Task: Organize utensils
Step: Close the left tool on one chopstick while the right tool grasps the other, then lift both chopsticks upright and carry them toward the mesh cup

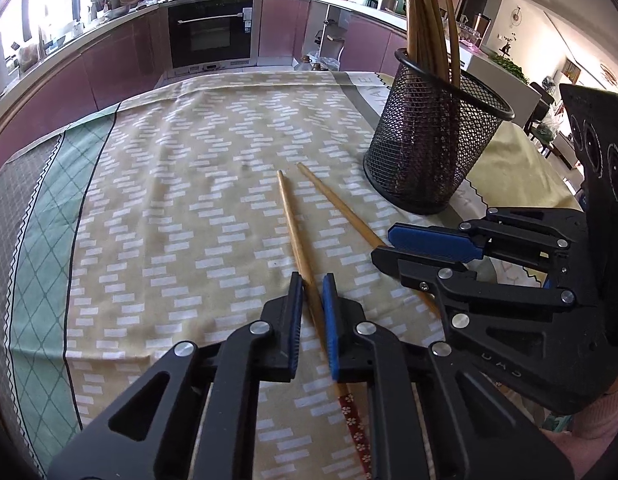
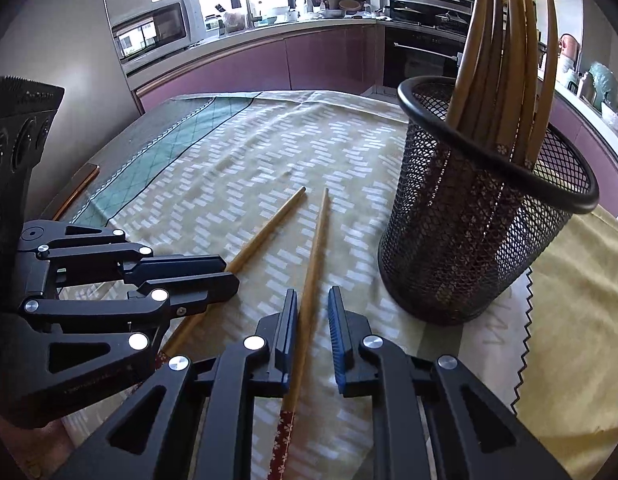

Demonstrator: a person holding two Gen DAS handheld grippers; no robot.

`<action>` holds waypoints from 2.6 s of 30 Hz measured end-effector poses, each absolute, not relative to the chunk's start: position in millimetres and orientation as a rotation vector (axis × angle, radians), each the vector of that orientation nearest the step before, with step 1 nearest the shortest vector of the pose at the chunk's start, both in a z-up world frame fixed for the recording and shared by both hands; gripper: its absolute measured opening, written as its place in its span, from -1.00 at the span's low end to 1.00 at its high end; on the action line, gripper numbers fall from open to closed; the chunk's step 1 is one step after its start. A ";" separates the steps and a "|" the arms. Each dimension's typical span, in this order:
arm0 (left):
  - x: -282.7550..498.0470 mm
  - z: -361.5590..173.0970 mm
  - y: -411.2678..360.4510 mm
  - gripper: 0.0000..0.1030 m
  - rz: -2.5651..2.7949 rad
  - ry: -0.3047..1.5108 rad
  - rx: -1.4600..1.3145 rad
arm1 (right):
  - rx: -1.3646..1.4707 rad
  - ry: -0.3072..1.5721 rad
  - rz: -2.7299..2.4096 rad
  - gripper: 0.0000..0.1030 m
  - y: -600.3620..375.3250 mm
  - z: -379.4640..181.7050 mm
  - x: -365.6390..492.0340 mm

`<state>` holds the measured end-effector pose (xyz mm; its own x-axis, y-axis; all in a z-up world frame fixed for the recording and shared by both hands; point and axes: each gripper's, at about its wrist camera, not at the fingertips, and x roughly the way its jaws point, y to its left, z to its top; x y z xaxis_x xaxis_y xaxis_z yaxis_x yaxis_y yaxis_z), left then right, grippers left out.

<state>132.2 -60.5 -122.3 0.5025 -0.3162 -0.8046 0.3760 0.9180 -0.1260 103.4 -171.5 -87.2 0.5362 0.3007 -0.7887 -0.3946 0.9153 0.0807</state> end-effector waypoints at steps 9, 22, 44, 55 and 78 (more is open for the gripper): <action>127.6 -121.0 -55.6 -0.85 -0.405 0.954 0.039 | -0.012 0.914 0.410 -0.89 -188.1 -84.1 99.3; 111.3 -115.1 -61.6 -0.85 -0.446 0.949 0.064 | 0.043 0.915 0.520 -0.89 -190.5 -75.0 85.6; 118.1 -118.1 -71.4 -0.85 -0.436 0.954 0.093 | 0.048 0.914 0.483 -0.89 -195.3 -83.3 85.6; 108.2 -95.2 -61.8 -0.85 -0.464 0.903 0.048 | 0.094 0.841 0.507 -0.89 -206.7 -59.5 70.7; 87.7 -53.0 -46.7 -0.85 -0.520 0.815 -0.030 | 0.133 0.727 0.500 -0.89 -225.5 -31.3 52.7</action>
